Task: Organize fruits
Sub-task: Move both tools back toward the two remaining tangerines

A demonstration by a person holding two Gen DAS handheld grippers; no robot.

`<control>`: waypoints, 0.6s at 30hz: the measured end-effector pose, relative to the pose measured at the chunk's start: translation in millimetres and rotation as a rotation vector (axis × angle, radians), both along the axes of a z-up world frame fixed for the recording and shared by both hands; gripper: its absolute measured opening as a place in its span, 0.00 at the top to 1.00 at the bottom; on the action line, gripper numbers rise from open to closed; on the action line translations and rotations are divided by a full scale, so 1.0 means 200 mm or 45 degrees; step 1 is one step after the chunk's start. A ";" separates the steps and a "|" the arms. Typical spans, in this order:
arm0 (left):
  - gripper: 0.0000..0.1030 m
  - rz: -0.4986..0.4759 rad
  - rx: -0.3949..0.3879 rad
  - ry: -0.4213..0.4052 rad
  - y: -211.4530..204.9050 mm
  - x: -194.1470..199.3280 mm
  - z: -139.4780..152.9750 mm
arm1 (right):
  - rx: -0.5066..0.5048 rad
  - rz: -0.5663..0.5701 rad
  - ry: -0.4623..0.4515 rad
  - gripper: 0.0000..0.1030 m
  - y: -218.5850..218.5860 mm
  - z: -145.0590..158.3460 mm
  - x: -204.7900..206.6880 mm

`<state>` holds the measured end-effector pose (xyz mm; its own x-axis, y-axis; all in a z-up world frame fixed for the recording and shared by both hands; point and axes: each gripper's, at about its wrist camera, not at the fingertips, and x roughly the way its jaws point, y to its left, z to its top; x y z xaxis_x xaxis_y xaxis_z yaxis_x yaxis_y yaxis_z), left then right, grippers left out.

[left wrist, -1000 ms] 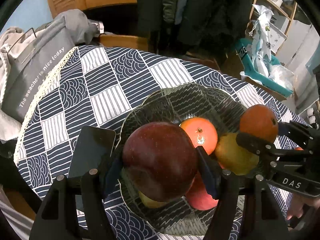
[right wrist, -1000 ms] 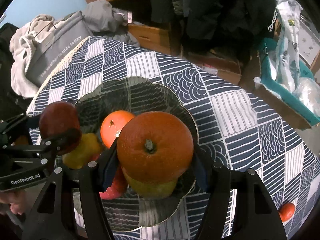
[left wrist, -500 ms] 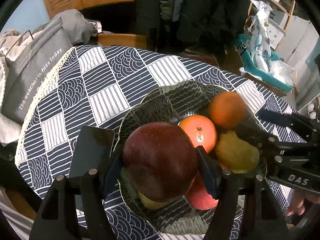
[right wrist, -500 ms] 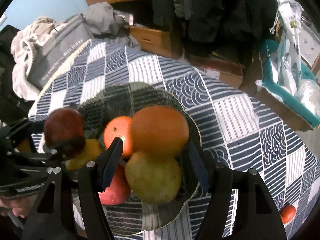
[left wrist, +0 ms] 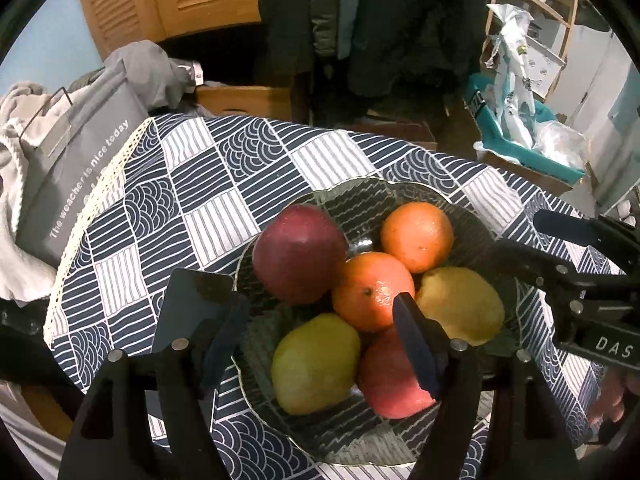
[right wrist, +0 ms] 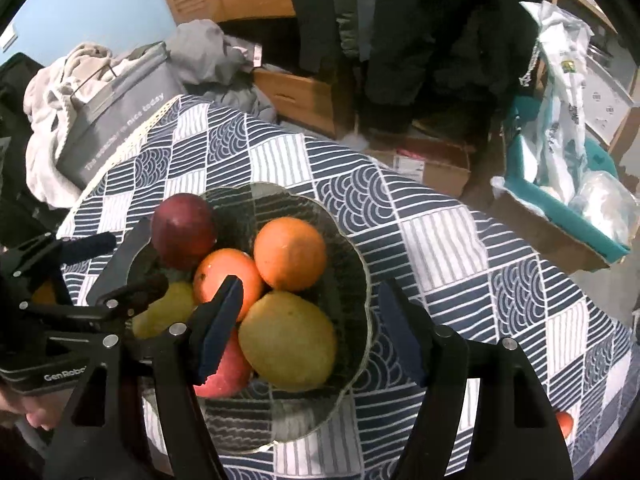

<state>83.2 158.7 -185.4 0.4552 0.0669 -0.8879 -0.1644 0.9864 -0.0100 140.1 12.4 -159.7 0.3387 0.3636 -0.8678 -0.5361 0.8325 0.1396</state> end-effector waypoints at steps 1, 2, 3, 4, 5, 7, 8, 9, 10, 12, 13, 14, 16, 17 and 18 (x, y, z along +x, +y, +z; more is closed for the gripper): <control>0.26 -0.007 -0.005 -0.004 -0.01 0.00 0.01 | -0.001 -0.008 -0.005 0.31 -0.01 0.01 0.00; 0.26 -0.012 -0.007 -0.007 -0.02 -0.01 0.02 | -0.002 -0.013 -0.009 0.31 -0.03 0.02 0.00; 0.26 -0.020 -0.010 -0.014 -0.03 -0.01 0.03 | -0.004 -0.017 -0.014 0.31 -0.03 0.03 -0.01; 0.26 -0.026 -0.009 -0.019 -0.05 -0.02 0.05 | -0.007 -0.022 -0.021 0.31 -0.04 0.04 -0.01; 0.26 -0.038 -0.010 -0.031 -0.06 -0.02 0.07 | -0.014 -0.028 -0.030 0.31 -0.06 0.05 -0.01; 0.26 -0.052 -0.007 -0.046 -0.09 -0.03 0.10 | -0.029 -0.038 -0.046 0.31 -0.08 0.07 -0.02; 0.26 -0.060 -0.007 -0.053 -0.10 -0.04 0.11 | -0.035 -0.045 -0.053 0.31 -0.10 0.08 -0.02; 0.26 -0.070 -0.011 -0.063 -0.11 -0.04 0.13 | -0.041 -0.055 -0.061 0.31 -0.11 0.09 -0.03; 0.26 -0.077 -0.012 -0.071 -0.13 -0.05 0.15 | -0.047 -0.062 -0.066 0.31 -0.12 0.10 -0.03; 0.26 -0.089 -0.014 -0.086 -0.15 -0.06 0.18 | -0.067 -0.076 -0.078 0.31 -0.16 0.11 -0.03; 0.26 -0.098 -0.019 -0.093 -0.17 -0.07 0.19 | -0.076 -0.083 -0.087 0.31 -0.17 0.12 -0.04; 0.26 -0.103 -0.022 -0.098 -0.17 -0.07 0.20 | -0.084 -0.090 -0.096 0.31 -0.19 0.13 -0.04; 0.26 -0.114 -0.025 -0.104 -0.20 -0.08 0.22 | -0.093 -0.101 -0.104 0.31 -0.22 0.14 -0.06; 0.26 -0.123 -0.028 -0.111 -0.21 -0.08 0.23 | -0.097 -0.110 -0.107 0.31 -0.24 0.15 -0.06; 0.26 -0.131 -0.025 -0.117 -0.22 -0.09 0.24 | -0.097 -0.115 -0.109 0.31 -0.25 0.16 -0.07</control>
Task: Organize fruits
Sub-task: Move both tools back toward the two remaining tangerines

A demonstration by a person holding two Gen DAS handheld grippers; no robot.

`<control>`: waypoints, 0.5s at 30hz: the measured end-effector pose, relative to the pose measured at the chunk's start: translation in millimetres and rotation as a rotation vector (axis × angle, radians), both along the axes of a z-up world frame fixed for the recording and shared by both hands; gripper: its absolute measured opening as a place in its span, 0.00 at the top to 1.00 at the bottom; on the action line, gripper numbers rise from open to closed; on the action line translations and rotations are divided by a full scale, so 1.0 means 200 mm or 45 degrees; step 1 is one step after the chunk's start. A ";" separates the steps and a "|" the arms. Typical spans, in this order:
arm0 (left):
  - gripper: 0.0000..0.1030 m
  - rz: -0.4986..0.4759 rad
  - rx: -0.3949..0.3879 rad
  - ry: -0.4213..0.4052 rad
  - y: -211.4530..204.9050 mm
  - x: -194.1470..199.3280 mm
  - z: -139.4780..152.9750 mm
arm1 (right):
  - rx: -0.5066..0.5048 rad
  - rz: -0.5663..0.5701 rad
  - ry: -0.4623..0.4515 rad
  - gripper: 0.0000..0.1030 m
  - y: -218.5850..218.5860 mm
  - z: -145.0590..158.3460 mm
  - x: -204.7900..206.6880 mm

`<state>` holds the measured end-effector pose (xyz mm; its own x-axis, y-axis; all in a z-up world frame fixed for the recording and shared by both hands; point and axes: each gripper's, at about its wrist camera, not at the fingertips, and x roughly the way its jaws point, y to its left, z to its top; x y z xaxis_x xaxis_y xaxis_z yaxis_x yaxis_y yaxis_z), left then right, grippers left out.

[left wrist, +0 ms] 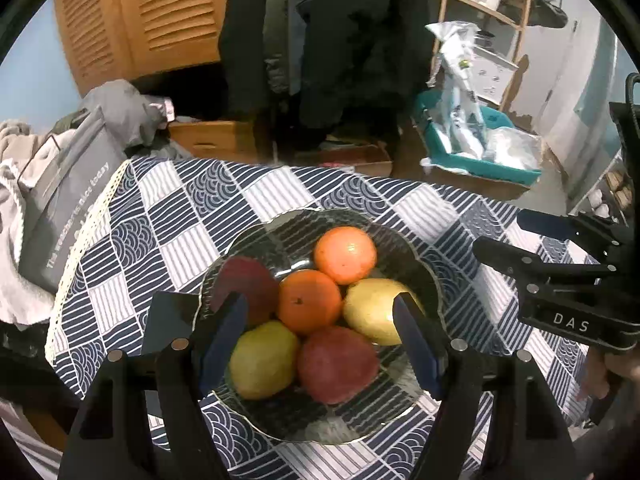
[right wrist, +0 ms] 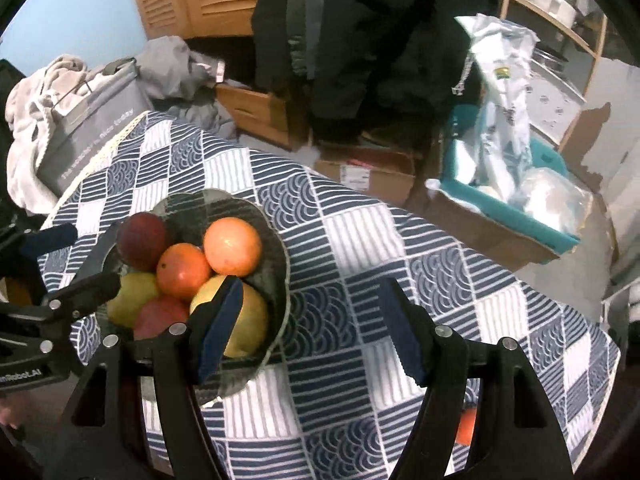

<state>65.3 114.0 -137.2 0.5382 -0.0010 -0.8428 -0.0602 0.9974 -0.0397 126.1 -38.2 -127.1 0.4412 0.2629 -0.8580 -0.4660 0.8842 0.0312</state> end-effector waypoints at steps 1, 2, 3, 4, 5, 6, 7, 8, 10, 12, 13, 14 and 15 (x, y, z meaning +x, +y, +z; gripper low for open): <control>0.26 -0.007 0.005 -0.005 -0.01 0.00 0.01 | 0.000 -0.007 -0.005 0.31 -0.02 0.01 -0.01; 0.26 -0.015 0.006 -0.011 -0.03 -0.01 0.02 | -0.002 -0.017 -0.008 0.31 -0.04 0.02 -0.01; 0.26 -0.023 0.008 -0.017 -0.04 -0.01 0.03 | -0.004 -0.024 -0.010 0.31 -0.05 0.03 -0.02; 0.26 -0.030 0.014 -0.022 -0.06 -0.02 0.04 | -0.003 -0.034 -0.014 0.31 -0.07 0.05 -0.02; 0.26 -0.036 0.017 -0.026 -0.07 -0.02 0.05 | -0.002 -0.041 -0.017 0.31 -0.09 0.06 -0.03; 0.26 -0.043 0.019 -0.029 -0.08 -0.02 0.06 | -0.003 -0.049 -0.022 0.31 -0.10 0.07 -0.03; 0.26 -0.048 0.023 -0.032 -0.09 -0.03 0.07 | -0.009 -0.057 -0.030 0.31 -0.12 0.09 -0.04; 0.26 -0.051 0.025 -0.039 -0.11 -0.03 0.08 | -0.020 -0.066 -0.042 0.31 -0.14 0.10 -0.05; 0.26 -0.057 0.022 -0.054 -0.13 -0.04 0.10 | -0.040 -0.079 -0.068 0.31 -0.17 0.12 -0.07; 0.26 -0.060 0.012 -0.064 -0.14 -0.05 0.12 | -0.046 -0.086 -0.085 0.31 -0.20 0.14 -0.09; 0.26 -0.060 0.007 -0.068 -0.15 -0.05 0.13 | -0.044 -0.091 -0.092 0.31 -0.22 0.15 -0.10; 0.26 -0.063 0.002 -0.074 -0.16 -0.06 0.14 | -0.041 -0.099 -0.098 0.31 -0.24 0.16 -0.11; 0.26 -0.069 -0.001 -0.080 -0.17 -0.06 0.15 | -0.037 -0.105 -0.102 0.31 -0.26 0.18 -0.12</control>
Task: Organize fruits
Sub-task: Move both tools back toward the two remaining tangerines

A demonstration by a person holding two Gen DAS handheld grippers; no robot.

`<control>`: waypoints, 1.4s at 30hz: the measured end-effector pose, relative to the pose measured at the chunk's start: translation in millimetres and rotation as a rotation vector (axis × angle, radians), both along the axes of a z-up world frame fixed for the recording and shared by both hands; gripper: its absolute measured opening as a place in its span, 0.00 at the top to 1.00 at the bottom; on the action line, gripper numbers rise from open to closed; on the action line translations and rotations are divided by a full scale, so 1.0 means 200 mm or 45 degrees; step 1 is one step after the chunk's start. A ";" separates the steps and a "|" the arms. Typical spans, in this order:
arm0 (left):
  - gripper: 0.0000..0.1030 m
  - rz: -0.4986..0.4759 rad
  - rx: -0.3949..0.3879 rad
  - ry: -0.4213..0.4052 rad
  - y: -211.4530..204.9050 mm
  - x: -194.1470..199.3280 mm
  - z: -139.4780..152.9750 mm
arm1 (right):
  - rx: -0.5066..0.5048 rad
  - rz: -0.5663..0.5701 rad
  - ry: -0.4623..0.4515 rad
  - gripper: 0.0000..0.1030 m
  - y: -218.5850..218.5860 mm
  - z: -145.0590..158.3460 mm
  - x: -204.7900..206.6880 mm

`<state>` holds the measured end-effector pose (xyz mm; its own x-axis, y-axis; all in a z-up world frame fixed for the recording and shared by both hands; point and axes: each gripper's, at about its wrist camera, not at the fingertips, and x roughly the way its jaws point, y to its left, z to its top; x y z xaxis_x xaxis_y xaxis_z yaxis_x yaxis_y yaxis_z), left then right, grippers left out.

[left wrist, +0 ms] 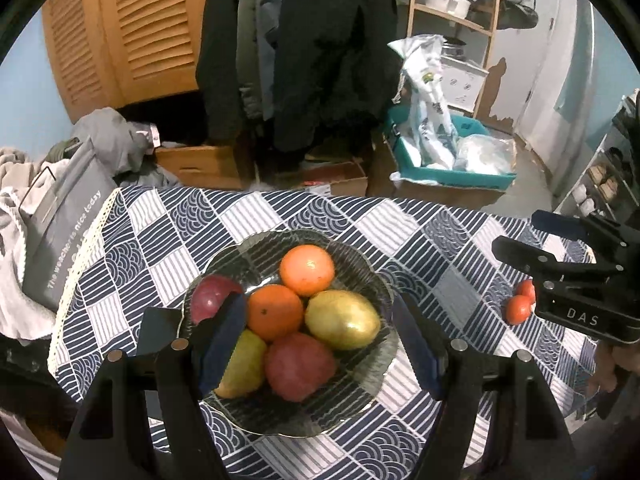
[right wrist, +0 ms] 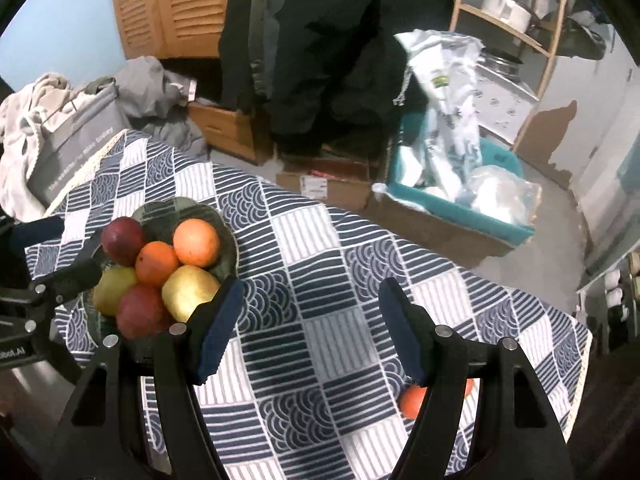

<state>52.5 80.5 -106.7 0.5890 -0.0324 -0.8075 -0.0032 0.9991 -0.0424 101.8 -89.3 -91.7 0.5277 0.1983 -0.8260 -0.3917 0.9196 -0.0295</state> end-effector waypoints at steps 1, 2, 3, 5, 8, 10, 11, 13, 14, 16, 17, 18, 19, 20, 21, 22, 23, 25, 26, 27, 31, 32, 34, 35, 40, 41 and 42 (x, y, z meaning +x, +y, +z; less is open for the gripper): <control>0.26 -0.010 -0.002 -0.008 -0.02 0.00 0.01 | 0.003 -0.005 -0.003 0.31 -0.02 0.01 -0.01; 0.26 -0.017 -0.001 -0.015 -0.03 -0.01 0.02 | 0.005 -0.013 -0.008 0.31 -0.04 0.03 -0.02; 0.26 -0.024 0.002 -0.021 -0.05 -0.01 0.04 | 0.009 -0.020 -0.012 0.31 -0.06 0.04 -0.03; 0.25 -0.041 -0.002 -0.028 -0.08 -0.01 0.05 | 0.010 -0.037 -0.023 0.31 -0.10 0.06 -0.05; 0.23 -0.067 0.002 -0.038 -0.14 -0.01 0.07 | 0.011 -0.066 -0.030 0.31 -0.17 0.09 -0.07; 0.23 -0.088 0.010 -0.041 -0.18 -0.01 0.07 | 0.017 -0.084 -0.028 0.31 -0.22 0.10 -0.08; 0.23 -0.101 0.014 -0.040 -0.20 -0.01 0.07 | 0.018 -0.095 -0.028 0.31 -0.25 0.11 -0.09; 0.23 -0.122 0.015 -0.038 -0.25 0.00 0.08 | 0.018 -0.116 -0.030 0.31 -0.29 0.12 -0.10; 0.23 -0.129 0.015 -0.038 -0.26 0.00 0.08 | 0.017 -0.128 -0.029 0.31 -0.32 0.12 -0.10; 0.23 -0.147 0.020 -0.037 -0.30 0.00 0.08 | 0.019 -0.146 -0.026 0.31 -0.37 0.11 -0.11; 0.23 -0.159 0.021 -0.036 -0.33 0.00 0.08 | 0.018 -0.156 -0.025 0.31 -0.40 0.11 -0.12; 0.23 -0.167 0.021 -0.036 -0.34 0.00 0.07 | 0.013 -0.165 -0.024 0.31 -0.42 0.11 -0.12; 0.23 -0.178 0.024 -0.034 -0.37 0.01 0.07 | 0.007 -0.177 -0.021 0.31 -0.44 0.10 -0.13; 0.23 -0.184 0.025 -0.027 -0.39 0.01 0.07 | 0.004 -0.189 -0.019 0.31 -0.47 0.10 -0.13; 0.23 -0.192 0.023 -0.022 -0.41 0.01 0.07 | 0.003 -0.198 -0.015 0.31 -0.49 0.09 -0.13; 0.23 -0.206 0.021 -0.021 -0.44 0.02 0.07 | 0.003 -0.206 -0.012 0.31 -0.52 0.09 -0.14; 0.23 -0.213 0.024 -0.022 -0.46 0.02 0.07 | 0.004 -0.220 -0.007 0.31 -0.55 0.08 -0.14; 0.23 -0.239 0.032 -0.025 -0.51 0.02 0.07 | 0.004 -0.238 -0.003 0.31 -0.59 0.08 -0.15; 0.23 -0.249 0.036 -0.023 -0.53 0.02 0.06 | 0.002 -0.250 -0.002 0.31 -0.62 0.07 -0.15; 0.23 -0.259 0.041 -0.018 -0.56 0.03 0.06 | 0.001 -0.257 -0.001 0.31 -0.63 0.07 -0.15; 0.23 -0.298 0.046 -0.014 -0.64 0.04 0.05 | 0.002 -0.293 0.012 0.31 -0.72 0.06 -0.16; 0.23 -0.313 0.048 -0.011 -0.67 0.04 0.04 | 0.003 -0.303 0.016 0.31 -0.74 0.05 -0.16; 0.23 -0.333 0.060 -0.002 -0.71 0.05 0.02 | 0.005 -0.320 0.030 0.31 -0.79 0.03 -0.16; 0.23 -0.340 0.063 0.004 -0.73 0.06 0.01 | 0.005 -0.326 0.035 0.31 -0.80 0.02 -0.16; 0.23 -0.363 0.084 0.038 -0.81 0.11 -0.06 | 0.007 -0.355 0.081 0.31 -0.88 -0.05 -0.15; 0.23 -0.364 0.088 0.042 -0.82 0.12 -0.07 | 0.010 -0.361 0.095 0.31 -0.89 -0.07 -0.15; 0.23 -0.366 0.093 0.047 -0.83 0.13 -0.09 | 0.012 -0.364 0.104 0.31 -0.90 -0.08 -0.14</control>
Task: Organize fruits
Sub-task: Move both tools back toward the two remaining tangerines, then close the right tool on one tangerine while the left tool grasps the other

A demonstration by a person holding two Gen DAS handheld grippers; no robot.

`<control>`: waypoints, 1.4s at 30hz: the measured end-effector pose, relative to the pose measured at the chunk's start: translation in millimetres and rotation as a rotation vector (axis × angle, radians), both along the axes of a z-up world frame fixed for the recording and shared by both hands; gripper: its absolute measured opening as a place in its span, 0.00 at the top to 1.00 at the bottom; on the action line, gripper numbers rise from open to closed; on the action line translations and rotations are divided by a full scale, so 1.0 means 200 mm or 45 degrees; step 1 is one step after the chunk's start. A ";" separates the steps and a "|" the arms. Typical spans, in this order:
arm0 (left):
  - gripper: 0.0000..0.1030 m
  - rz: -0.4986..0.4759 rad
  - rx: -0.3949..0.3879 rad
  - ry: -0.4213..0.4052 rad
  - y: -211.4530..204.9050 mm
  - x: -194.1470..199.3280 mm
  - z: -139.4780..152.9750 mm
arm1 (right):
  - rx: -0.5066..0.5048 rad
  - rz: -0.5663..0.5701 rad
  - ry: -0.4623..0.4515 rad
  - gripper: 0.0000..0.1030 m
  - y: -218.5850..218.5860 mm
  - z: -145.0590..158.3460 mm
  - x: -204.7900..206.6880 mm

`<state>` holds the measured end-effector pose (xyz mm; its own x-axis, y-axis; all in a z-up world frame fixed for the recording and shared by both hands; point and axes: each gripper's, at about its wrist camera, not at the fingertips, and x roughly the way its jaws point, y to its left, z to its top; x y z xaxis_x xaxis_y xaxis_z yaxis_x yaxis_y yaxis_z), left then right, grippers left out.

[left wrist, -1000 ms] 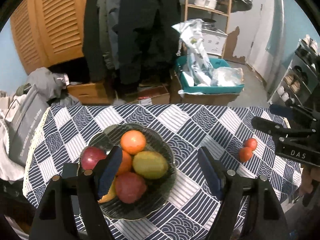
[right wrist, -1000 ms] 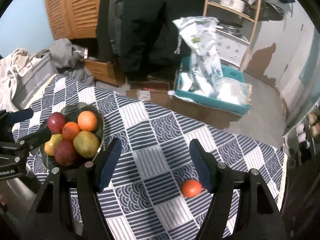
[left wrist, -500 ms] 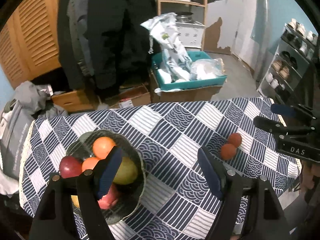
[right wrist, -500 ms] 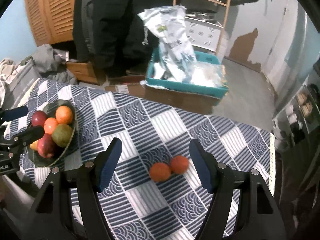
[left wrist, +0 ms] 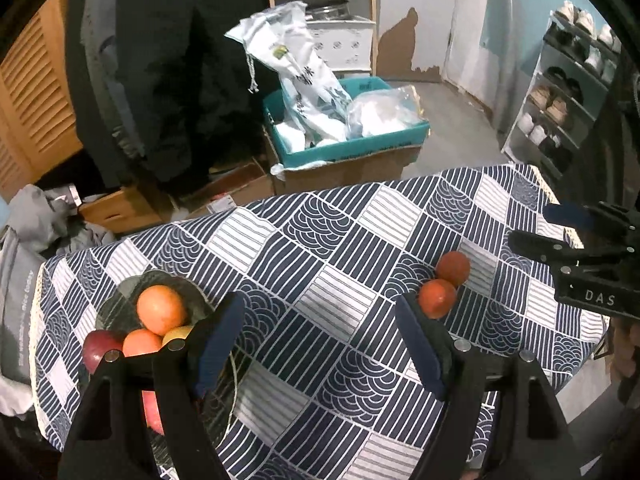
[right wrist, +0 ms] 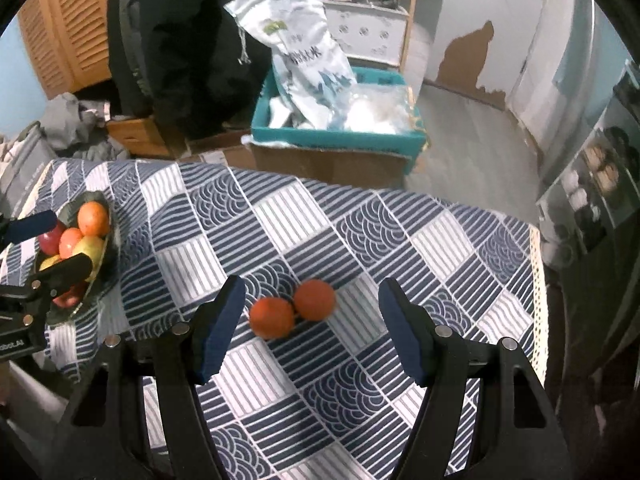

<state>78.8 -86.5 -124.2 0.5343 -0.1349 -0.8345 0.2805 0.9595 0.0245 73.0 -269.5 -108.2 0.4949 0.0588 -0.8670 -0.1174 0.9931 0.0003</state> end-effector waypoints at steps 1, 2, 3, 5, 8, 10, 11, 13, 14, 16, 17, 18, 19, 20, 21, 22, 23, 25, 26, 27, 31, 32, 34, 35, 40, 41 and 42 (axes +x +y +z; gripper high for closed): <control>0.23 -0.002 0.003 0.003 -0.01 0.01 -0.01 | 0.000 -0.004 0.008 0.31 -0.01 -0.02 0.00; 0.23 -0.004 0.007 0.005 -0.03 0.03 -0.03 | -0.002 -0.009 0.019 0.31 -0.02 -0.04 0.01; 0.23 -0.006 0.008 0.007 -0.04 0.04 -0.04 | -0.002 -0.012 0.025 0.31 -0.03 -0.05 0.01; 0.23 -0.012 0.014 0.014 -0.06 0.06 -0.08 | -0.005 -0.018 0.042 0.31 -0.04 -0.08 0.02; 0.23 -0.016 0.024 0.027 -0.10 0.11 -0.14 | -0.001 -0.027 0.073 0.31 -0.07 -0.14 0.04; 0.23 -0.021 0.034 0.035 -0.11 0.13 -0.18 | 0.009 -0.032 0.099 0.31 -0.08 -0.19 0.06; 0.23 -0.024 0.041 0.039 -0.12 0.15 -0.20 | 0.015 -0.034 0.112 0.31 -0.08 -0.22 0.07; 0.23 -0.032 0.045 0.048 -0.14 0.16 -0.24 | 0.025 -0.035 0.132 0.31 -0.09 -0.26 0.09; 0.23 -0.034 0.046 0.049 -0.14 0.17 -0.25 | 0.033 -0.036 0.147 0.31 -0.09 -0.30 0.11; 0.23 -0.038 0.051 0.052 -0.15 0.19 -0.28 | 0.043 -0.036 0.170 0.31 -0.09 -0.34 0.12; 0.23 -0.041 0.054 0.057 -0.15 0.19 -0.29 | 0.053 -0.032 0.183 0.32 -0.09 -0.37 0.13; 0.23 -0.046 0.057 0.061 -0.16 0.20 -0.31 | 0.060 -0.030 0.191 0.32 -0.08 -0.39 0.14; 0.23 -0.048 0.062 0.063 -0.16 0.21 -0.32 | 0.068 -0.028 0.200 0.32 -0.08 -0.40 0.15; 0.23 -0.049 0.068 0.066 -0.17 0.21 -0.34 | 0.076 -0.026 0.210 0.32 -0.08 -0.42 0.16; 0.23 -0.052 0.069 0.068 -0.18 0.22 -0.35 | 0.077 -0.026 0.213 0.32 -0.07 -0.43 0.17; 0.23 -0.053 0.070 0.071 -0.18 0.22 -0.36 | 0.077 -0.026 0.215 0.32 -0.07 -0.44 0.18; 0.23 -0.054 0.071 0.074 -0.18 0.23 -0.37 | 0.078 -0.030 0.222 0.32 -0.07 -0.46 0.19; 0.23 -0.054 0.074 0.085 -0.18 0.24 -0.40 | 0.090 -0.038 0.237 0.32 -0.08 -0.49 0.21; 0.23 -0.054 0.072 0.089 -0.18 0.25 -0.41 | 0.104 -0.045 0.245 0.32 -0.08 -0.51 0.22; 0.23 -0.053 0.072 0.094 -0.18 0.25 -0.42 | 0.116 -0.051 0.254 0.32 -0.08 -0.52 0.23; 0.23 -0.044 0.053 0.120 -0.17 0.27 -0.45 | 0.155 -0.072 0.298 0.35 -0.10 -0.59 0.26; 0.23 -0.041 0.049 0.123 -0.17 0.28 -0.46 | 0.168 -0.078 0.313 0.36 -0.10 -0.61 0.26; 0.23 -0.041 0.045 0.129 -0.17 0.28 -0.46 | 0.186 -0.089 0.326 0.38 -0.10 -0.64 0.27; 0.23 -0.041 0.042 0.131 -0.17 0.28 -0.47 | 0.199 -0.097 0.325 0.38 -0.10 -0.64 0.27; 0.23 -0.053 0.029 0.139 -0.19 0.28 -0.47 | 0.244 -0.124 0.364 0.47 -0.12 -0.69 0.29; 0.23 -0.056 0.027 0.139 -0.20 0.28 -0.46 | 0.262 -0.131 0.369 0.49 -0.13 -0.69 0.29; 0.23 -0.059 0.024 0.140 -0.20 0.28 -0.46 | 0.281 -0.136 0.374 0.52 -0.14 -0.70 0.30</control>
<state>135.0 -127.4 -217.0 0.4330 -0.1409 -0.8903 0.3263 0.9452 0.0091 132.0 -296.9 -247.5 0.2402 0.2211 -0.9452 0.0236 0.9721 0.2334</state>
